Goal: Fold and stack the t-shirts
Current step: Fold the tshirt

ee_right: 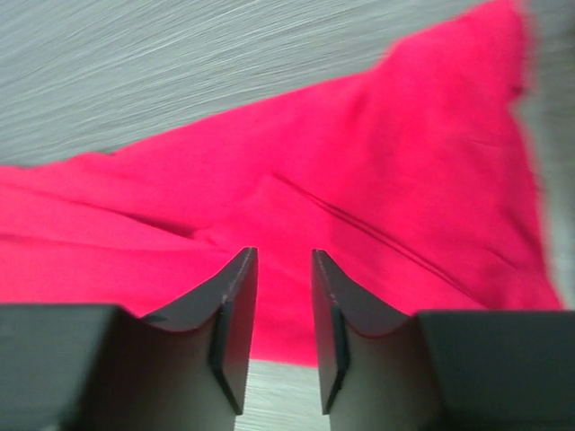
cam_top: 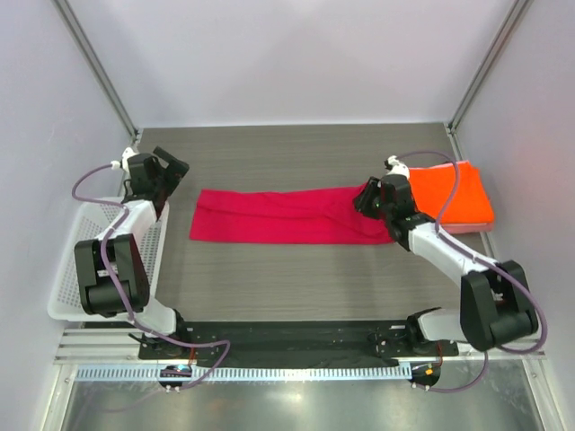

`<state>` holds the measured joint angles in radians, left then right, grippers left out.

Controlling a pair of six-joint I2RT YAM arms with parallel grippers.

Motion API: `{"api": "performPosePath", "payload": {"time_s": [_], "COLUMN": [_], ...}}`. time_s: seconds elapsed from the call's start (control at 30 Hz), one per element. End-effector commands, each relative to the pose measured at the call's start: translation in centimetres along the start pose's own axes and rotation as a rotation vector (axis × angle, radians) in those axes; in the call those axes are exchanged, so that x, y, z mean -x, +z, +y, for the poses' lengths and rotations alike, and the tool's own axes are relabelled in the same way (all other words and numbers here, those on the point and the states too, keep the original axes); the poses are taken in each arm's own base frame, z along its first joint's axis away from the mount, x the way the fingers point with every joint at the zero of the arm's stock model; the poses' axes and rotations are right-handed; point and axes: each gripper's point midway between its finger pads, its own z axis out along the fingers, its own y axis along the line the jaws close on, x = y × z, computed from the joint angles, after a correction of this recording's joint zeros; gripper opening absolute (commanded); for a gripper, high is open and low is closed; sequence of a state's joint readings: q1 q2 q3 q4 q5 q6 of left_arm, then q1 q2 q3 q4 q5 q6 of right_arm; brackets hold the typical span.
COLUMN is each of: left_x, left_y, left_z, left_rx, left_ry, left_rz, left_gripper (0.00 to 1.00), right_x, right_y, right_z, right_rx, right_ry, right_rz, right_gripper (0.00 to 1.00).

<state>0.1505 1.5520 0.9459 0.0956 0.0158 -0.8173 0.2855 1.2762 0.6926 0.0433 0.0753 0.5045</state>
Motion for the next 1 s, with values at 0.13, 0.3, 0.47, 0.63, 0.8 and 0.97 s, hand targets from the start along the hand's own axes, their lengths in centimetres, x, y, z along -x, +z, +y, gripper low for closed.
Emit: {"api": "performPosePath", "payload": {"time_s": [0.13, 0.3, 0.47, 0.63, 0.8, 0.97], "left_x": [-4.7, -4.2, -4.5, -6.6, -10.9, -15.9], "left_y": [-0.7, -1.6, -2.7, -4.1, -4.8, -5.0], "left_z": [1.3, 0.1, -2.3, -5.4, -8.8, -11.2], "left_rx": [0.086, 0.114, 0.086, 0.063, -0.009, -0.032], "left_ry": [0.037, 0.119, 0.192, 0.319, 0.438, 0.580], "left_rz": [0.154, 0.124, 0.111, 0.121, 0.209, 0.347], "left_gripper": [0.93, 0.93, 0.93, 0.93, 0.90, 0.86], "right_x": [0.2, -1.2, -1.7, -2.3, -2.6, -3.5], "right_y": [3.7, 6.1, 7.9, 9.1, 9.8, 9.7], "right_z": [4.6, 4.5, 4.6, 4.0, 3.4, 3.9], "right_rx": [0.161, 0.143, 0.137, 0.099, 0.053, 0.094], "right_ry": [0.041, 0.028, -0.002, -0.046, -0.078, -0.064], "right_rz": [0.090, 0.147, 0.165, 0.182, 0.175, 0.202], "right_gripper": [0.31, 0.36, 0.41, 0.51, 0.52, 0.52]}}
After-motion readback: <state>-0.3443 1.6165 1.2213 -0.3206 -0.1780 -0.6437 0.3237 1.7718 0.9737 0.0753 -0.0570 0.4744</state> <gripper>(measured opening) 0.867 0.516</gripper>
